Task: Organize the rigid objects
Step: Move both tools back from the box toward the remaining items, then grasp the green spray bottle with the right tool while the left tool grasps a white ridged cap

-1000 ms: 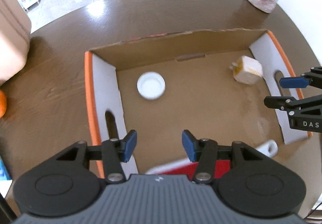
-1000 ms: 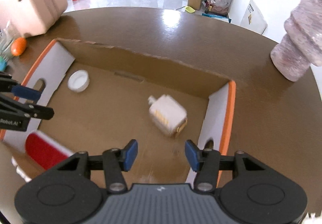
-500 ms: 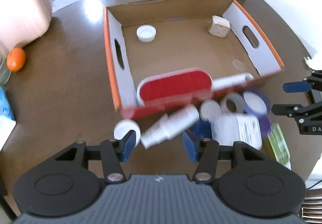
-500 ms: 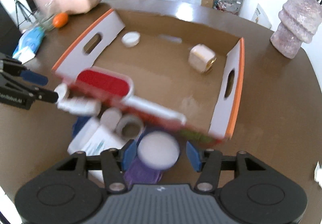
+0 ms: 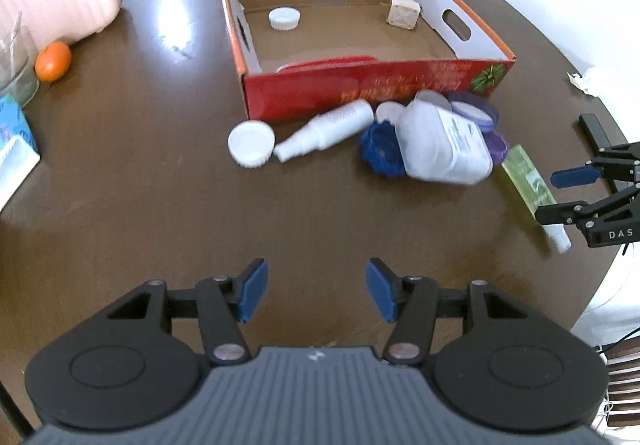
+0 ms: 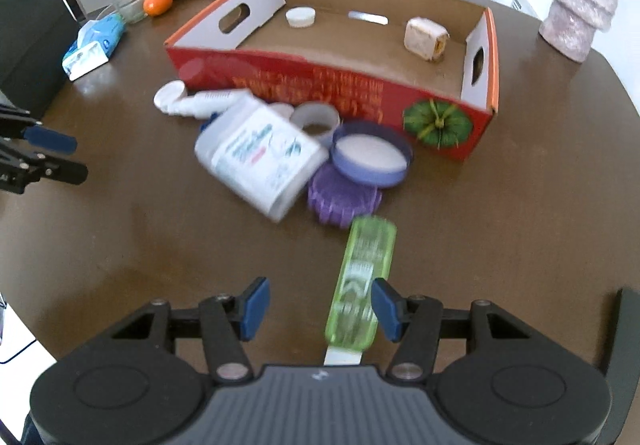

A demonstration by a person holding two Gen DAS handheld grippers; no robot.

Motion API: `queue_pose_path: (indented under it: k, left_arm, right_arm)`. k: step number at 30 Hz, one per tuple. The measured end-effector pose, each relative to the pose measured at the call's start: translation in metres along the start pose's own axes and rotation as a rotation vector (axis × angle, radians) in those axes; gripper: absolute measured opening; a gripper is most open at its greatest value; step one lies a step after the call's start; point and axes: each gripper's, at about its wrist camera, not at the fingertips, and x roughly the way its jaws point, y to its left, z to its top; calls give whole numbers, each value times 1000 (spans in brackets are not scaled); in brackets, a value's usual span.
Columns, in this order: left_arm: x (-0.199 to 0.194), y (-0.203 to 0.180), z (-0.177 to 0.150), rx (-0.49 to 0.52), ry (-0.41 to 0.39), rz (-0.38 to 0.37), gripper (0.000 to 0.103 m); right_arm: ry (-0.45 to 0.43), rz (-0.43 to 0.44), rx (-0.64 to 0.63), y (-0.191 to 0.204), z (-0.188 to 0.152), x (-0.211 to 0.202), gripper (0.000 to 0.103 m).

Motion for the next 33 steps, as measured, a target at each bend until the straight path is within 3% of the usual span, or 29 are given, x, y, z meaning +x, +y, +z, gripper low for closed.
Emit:
queue_pose_path:
  k: [5, 10, 21, 24, 29, 33]
  left_arm:
    - [3, 11, -18, -25, -16, 11, 58]
    - [10, 26, -15, -62, -26, 7, 58]
    - [48, 56, 25, -121, -39, 62, 56]
    - [59, 63, 39, -140, -38, 49, 55]
    - [73, 67, 65, -164, -53, 15, 53]
    - [85, 66, 81, -166, -61, 8, 48]
  right_arm:
    - [-9, -9, 7, 3, -23, 0, 55]
    - [-7, -24, 3, 4, -32, 6, 55]
    - [-4, -50, 59, -20, -8, 34, 49]
    - [-11, -65, 59, -26, 1, 41, 47]
    - [-12, -87, 57, -35, 15, 46, 32]
    - [-19, -87, 60, -43, 21, 48, 30]
